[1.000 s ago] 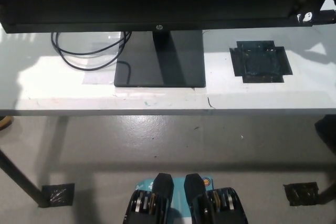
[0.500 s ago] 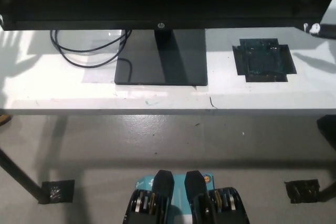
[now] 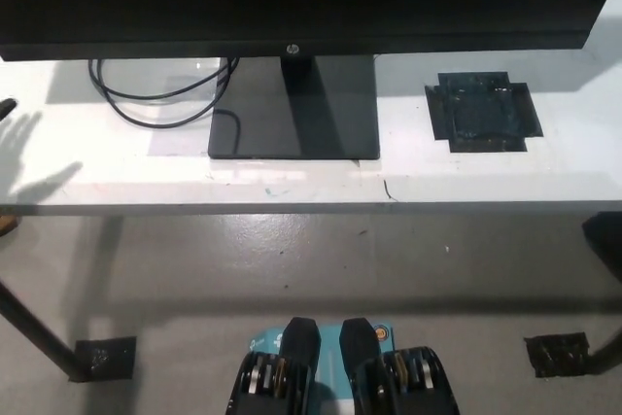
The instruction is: The monitor is placed at the center of the table and the robot uses both its hand to grab the left and right sides of the monitor to tilt the angle of the monitor downwards
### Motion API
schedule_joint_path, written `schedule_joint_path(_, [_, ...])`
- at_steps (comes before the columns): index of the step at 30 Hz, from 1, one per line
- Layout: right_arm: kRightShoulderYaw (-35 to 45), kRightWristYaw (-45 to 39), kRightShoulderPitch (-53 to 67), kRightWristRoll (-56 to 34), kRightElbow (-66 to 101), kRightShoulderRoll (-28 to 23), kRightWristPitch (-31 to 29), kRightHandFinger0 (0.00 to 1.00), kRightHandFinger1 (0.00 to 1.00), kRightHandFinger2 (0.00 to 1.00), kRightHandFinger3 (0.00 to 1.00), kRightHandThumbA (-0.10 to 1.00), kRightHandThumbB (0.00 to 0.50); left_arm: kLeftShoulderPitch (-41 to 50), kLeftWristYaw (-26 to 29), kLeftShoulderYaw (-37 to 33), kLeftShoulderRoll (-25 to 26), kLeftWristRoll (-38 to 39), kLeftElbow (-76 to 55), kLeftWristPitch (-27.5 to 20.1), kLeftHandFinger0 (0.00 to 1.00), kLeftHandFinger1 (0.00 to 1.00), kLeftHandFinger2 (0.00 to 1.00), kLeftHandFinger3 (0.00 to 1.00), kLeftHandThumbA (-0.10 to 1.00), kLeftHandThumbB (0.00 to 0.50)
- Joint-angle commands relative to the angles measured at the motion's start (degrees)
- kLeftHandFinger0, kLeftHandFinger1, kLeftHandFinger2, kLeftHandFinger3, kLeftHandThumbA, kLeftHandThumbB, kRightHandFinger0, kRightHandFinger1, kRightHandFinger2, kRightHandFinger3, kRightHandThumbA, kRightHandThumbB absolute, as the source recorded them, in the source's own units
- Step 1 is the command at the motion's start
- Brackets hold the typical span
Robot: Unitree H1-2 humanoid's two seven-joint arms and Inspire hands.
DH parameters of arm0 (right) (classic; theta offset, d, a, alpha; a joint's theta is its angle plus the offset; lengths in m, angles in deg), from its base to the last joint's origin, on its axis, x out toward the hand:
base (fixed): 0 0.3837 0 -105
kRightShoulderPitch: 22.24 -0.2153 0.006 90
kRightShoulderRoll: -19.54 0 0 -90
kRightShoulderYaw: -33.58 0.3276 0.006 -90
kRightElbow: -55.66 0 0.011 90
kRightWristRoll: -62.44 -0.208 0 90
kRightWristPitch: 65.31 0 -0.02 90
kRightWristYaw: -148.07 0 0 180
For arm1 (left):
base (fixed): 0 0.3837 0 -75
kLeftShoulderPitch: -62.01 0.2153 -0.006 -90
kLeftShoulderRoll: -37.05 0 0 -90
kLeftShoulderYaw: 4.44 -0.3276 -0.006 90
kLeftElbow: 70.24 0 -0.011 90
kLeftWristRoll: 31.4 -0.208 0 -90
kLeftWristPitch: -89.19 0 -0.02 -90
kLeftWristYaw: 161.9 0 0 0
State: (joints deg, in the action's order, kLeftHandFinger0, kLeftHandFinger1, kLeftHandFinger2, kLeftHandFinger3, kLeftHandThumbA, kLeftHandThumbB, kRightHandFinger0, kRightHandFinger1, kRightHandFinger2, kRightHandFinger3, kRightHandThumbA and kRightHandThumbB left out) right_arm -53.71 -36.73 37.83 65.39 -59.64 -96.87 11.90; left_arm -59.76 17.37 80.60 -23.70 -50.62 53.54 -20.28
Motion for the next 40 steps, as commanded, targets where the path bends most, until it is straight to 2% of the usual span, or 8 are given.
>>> schedule_joint_path(1, [15.7, -8.7, 7.4, -26.1, 23.1, -7.6, 7.0, 1.0, 1.0, 1.0, 1.0, 0.65, 0.5, 8.5, -5.1, 12.7, 6.4, 17.3, -25.9, 4.5, 1.0, 1.0, 1.0, 1.0, 1.0, 0.375])
schedule_joint_path(2, [16.1, -9.0, 7.5, -26.1, 23.4, -7.4, 7.3, 1.0, 1.0, 1.0, 1.0, 0.65, 0.5, 8.7, -5.4, 13.0, 6.3, 17.3, -26.3, 4.8, 1.0, 1.0, 1.0, 1.0, 1.0, 0.375])
schedule_joint_path(3, [18.5, -2.7, 12.3, -27.2, 30.7, -1.4, 0.0, 1.0, 1.0, 1.0, 1.0, 0.99, 0.403, 16.6, -3.8, 15.4, 4.2, 23.2, -38.0, 3.1, 1.0, 1.0, 1.0, 1.0, 1.0, 0.367])
schedule_joint_path(8, [17.4, 2.1, 16.6, -22.8, 38.3, 5.5, -6.7, 1.0, 1.0, 1.0, 1.0, 1.0, 0.38, 22.3, -1.8, 16.1, 0.7, 24.4, -48.6, 3.2, 1.0, 1.0, 1.0, 1.0, 1.0, 0.324])
schedule_joint_path(10, [9.7, 7.9, 24.5, -10.5, 52.5, 20.7, -10.1, 1.0, 1.0, 1.0, 1.0, 1.0, 0.431, 28.8, 1.2, 10.8, -6.7, 24.0, -61.0, 2.3, 1.0, 1.0, 1.0, 1.0, 1.0, 0.352])
schedule_joint_path(15, [-0.2, 6.1, 29.1, 0.5, 51.0, 31.5, -14.1, 1.0, 1.0, 1.0, 1.0, 1.0, 0.407, 32.9, 1.0, 4.5, -15.0, 20.3, -62.0, -0.8, 1.0, 1.0, 1.0, 1.0, 1.0, 0.385])
schedule_joint_path(18, [-4.2, 9.2, 30.7, 5.5, 45.1, 34.4, -14.1, 1.0, 1.0, 1.0, 1.0, 1.0, 0.315, 34.7, 1.5, 1.8, -20.9, 16.8, -57.1, -5.1, 1.0, 1.0, 1.0, 1.0, 1.0, 0.324])
schedule_joint_path(40, [-2.8, 6.7, 30.4, -0.5, 26.5, 36.4, -14.1, 1.0, 1.0, 1.0, 1.0, 1.0, 0.353, 32.0, 3.6, 1.9, -27.1, 12.2, -32.7, -7.5, 1.0, 1.0, 1.0, 1.0, 1.0, 0.259])
